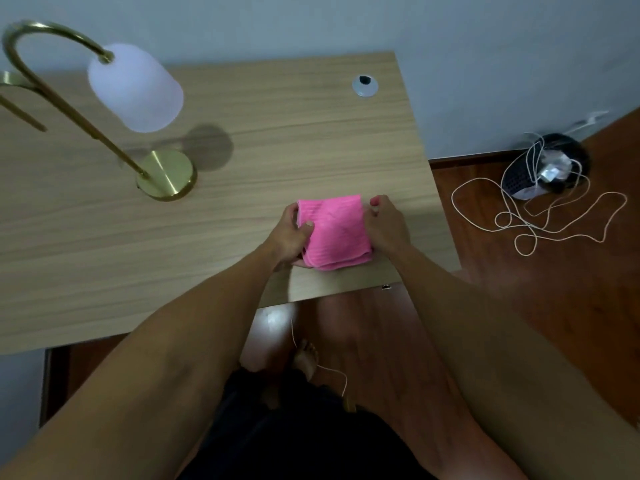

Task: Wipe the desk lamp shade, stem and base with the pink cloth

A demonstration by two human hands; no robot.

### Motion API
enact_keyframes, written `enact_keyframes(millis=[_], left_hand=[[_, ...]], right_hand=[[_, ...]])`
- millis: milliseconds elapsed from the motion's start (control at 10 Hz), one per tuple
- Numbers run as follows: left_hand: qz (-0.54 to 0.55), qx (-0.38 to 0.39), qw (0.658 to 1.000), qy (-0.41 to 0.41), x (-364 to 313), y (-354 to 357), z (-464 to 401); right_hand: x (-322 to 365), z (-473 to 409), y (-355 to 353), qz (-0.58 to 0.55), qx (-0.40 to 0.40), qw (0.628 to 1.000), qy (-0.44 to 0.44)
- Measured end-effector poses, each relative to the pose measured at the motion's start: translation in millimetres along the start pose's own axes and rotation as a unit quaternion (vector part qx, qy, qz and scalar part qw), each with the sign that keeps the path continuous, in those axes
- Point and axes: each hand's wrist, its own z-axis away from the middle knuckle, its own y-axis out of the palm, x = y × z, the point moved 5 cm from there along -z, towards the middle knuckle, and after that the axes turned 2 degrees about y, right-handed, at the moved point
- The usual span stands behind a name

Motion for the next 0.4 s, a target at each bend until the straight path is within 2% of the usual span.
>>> enact_keyframes(millis=[100,200,300,400], left_hand=[[-0.069,0.011,0.997,-0.027,3,-8,3],[-0.153,-0.026,0.987,-0.032,11,-30,11],[-0.232,-0.104,0.967,-0.019,21,-71,21],[-0.241,-0.141,0.960,-0.003,36,-112,28]], right_hand=[[1,7,-5,0.051,-0.028,0.998,0.001],[14,18,-5,0.063,-0.048,0.997,-0.013],[34,27,5,0.056,-0.035,0.997,-0.036],[58,33,22,0.035,-0.005,0.998,-0.060]])
